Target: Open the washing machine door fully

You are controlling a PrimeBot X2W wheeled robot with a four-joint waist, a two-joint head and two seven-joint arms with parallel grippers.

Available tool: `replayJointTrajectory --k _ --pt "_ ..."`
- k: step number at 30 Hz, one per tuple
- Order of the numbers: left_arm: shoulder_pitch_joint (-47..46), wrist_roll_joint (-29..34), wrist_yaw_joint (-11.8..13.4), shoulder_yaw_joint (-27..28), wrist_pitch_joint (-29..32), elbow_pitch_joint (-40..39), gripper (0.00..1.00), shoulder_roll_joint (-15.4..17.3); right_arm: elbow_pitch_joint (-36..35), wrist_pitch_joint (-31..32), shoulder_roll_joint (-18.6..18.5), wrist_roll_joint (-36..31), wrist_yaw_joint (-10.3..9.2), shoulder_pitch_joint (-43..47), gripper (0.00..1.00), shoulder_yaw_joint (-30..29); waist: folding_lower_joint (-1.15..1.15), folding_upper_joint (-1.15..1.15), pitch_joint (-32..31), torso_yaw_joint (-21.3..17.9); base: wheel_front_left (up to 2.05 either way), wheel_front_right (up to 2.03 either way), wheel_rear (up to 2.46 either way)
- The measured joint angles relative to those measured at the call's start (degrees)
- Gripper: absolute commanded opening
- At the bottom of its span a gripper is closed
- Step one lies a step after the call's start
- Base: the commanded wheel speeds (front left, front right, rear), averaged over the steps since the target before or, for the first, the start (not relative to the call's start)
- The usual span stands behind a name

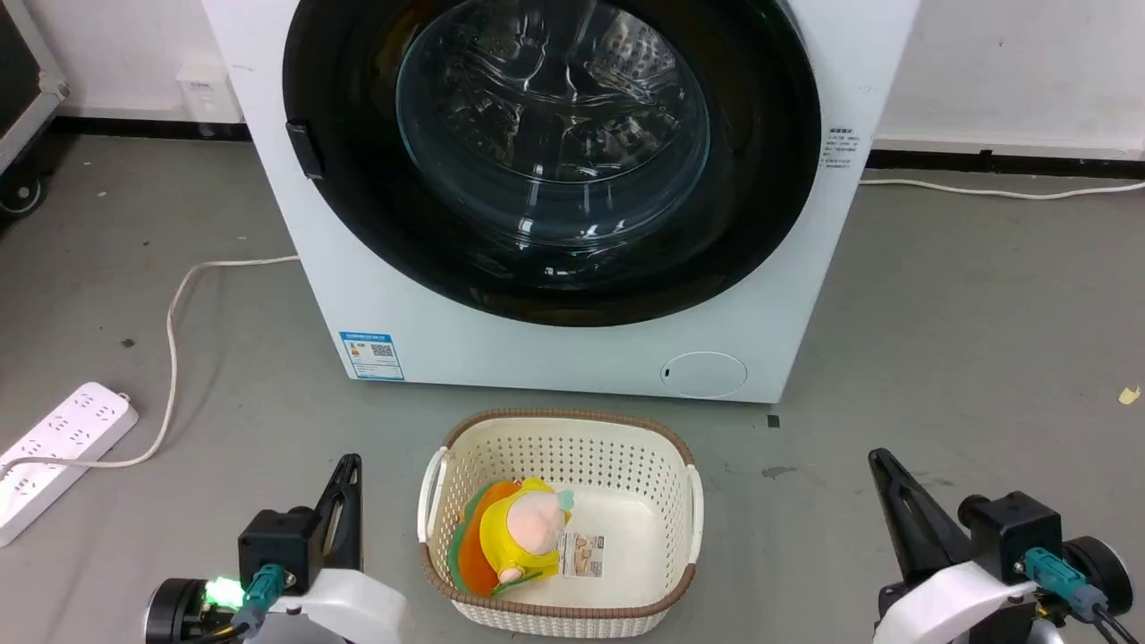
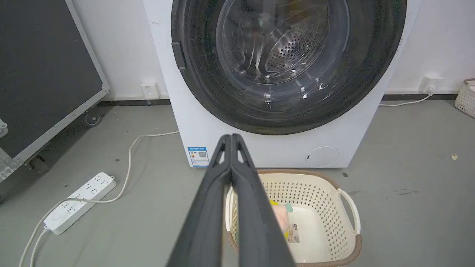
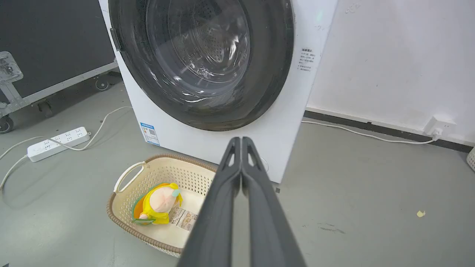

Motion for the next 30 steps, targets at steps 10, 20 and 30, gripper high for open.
replayJointTrajectory --k 10,20,30 --pt "0.0 0.0 0.0 0.0 0.0 0.0 0.00 0.0 0.0 0.0 0.0 -0.1 0.00 0.0 0.00 0.0 0.00 0.00 0.0 0.0 0.00 0.00 0.00" --pt "0.0 0.0 0.0 0.1 0.0 0.0 0.00 0.0 0.0 0.0 0.0 -0.1 0.00 0.0 0.00 0.0 0.00 0.00 0.0 0.0 0.00 0.00 0.00" --pt "0.0 0.0 0.0 0.1 0.2 0.0 0.00 0.0 0.0 0.1 0.0 -0.2 0.00 0.0 0.00 0.0 0.00 0.00 0.0 0.0 0.00 0.00 0.00"
